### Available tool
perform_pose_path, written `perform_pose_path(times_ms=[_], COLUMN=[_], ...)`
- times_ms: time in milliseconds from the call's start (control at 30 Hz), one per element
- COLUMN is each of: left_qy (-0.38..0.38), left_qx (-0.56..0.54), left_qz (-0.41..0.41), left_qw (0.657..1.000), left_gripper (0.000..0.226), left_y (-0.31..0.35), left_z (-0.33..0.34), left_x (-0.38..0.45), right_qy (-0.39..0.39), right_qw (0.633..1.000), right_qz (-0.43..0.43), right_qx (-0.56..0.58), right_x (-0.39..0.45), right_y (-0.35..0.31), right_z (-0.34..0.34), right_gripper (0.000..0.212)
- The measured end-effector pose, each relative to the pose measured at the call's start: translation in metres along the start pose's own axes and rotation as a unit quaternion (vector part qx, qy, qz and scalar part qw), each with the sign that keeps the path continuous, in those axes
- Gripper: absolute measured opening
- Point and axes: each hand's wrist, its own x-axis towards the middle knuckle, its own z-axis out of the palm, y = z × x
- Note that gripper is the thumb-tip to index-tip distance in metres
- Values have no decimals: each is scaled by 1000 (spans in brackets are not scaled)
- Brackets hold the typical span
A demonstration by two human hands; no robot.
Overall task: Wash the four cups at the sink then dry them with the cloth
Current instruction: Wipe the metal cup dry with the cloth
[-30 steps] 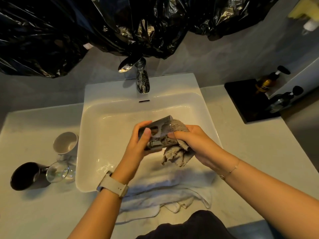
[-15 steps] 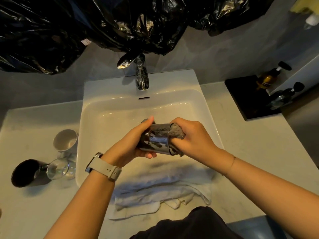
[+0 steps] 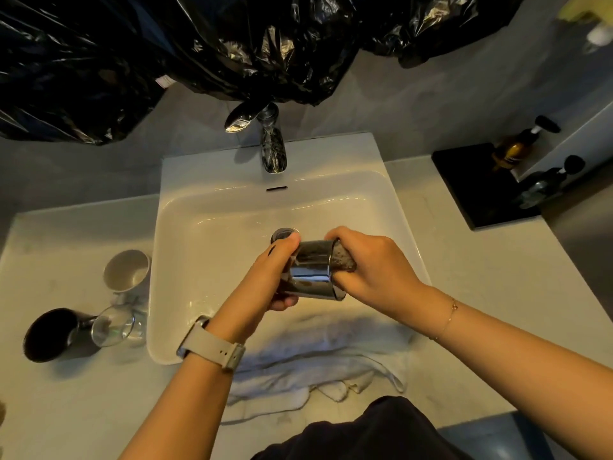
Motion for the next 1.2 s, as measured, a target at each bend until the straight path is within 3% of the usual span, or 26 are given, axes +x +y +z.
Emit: perform_pose_path(times_ms=[100,133,233,267,333,400,433,500,533,633,700,767,800,833,867,933,967,1000,1033,1100,1200], left_qy=[-13,1,81,97,88,40,12,-39,-58,-57,-9,42,59,72,81,75,48,11,-24,-64,-51], left_qx=[42,30,25,19,-22,-78,-88,-66,-47,-10,-19,-19,-18,-25,-36,-70,-93,-112,-116,-87,-34], left_qz=[62,110,199,188,136,81,59,22,11,48,137,219,238,237,222,163,124,81,41,-2,37], left_qw=[997,993,976,977,987,993,994,997,997,997,990,975,969,969,971,981,987,990,992,994,997], left_gripper=[58,52,36,34,37,53,59,60,58,58,49,40,38,36,34,35,40,47,52,55,53], left_y=[8,7,-4,-7,-7,-3,-1,4,8,12,6,-2,-5,-6,-6,-3,0,3,5,9,7], left_z=[-5,-4,3,5,8,8,7,1,-2,-7,-4,1,4,6,7,8,7,5,2,-4,-9], left_x=[-2,-4,-3,-3,-2,-3,-4,-6,-8,-7,-5,-3,-4,-5,-4,-3,-2,-2,-3,-6,-7], right_qy=[17,9,-75,-100,-88,-13,17,38,42,55,27,-49,-78,-94,-94,-40,4,34,51,58,45], right_qw=[980,954,827,821,884,968,991,999,997,995,959,859,820,810,827,924,972,996,998,996,989], right_qz=[142,211,366,372,319,185,95,-35,-57,34,178,303,333,340,331,256,172,74,-5,-49,86], right_qx=[141,211,420,421,329,170,96,-11,-25,73,216,410,460,469,445,281,159,46,-29,-37,108], right_x=[0,2,7,8,7,6,5,2,0,0,5,7,8,8,9,10,11,11,10,5,2], right_y=[-6,-9,-16,-16,-12,-9,-6,1,2,-4,-11,-16,-16,-16,-15,-11,-9,-7,-4,-3,-10], right_z=[8,9,3,2,3,1,0,-1,-1,3,4,3,2,3,3,3,1,-1,-1,1,8], right_gripper=[19,12,12,15,15,12,16,28,31,23,13,16,18,18,18,14,14,20,27,33,17])
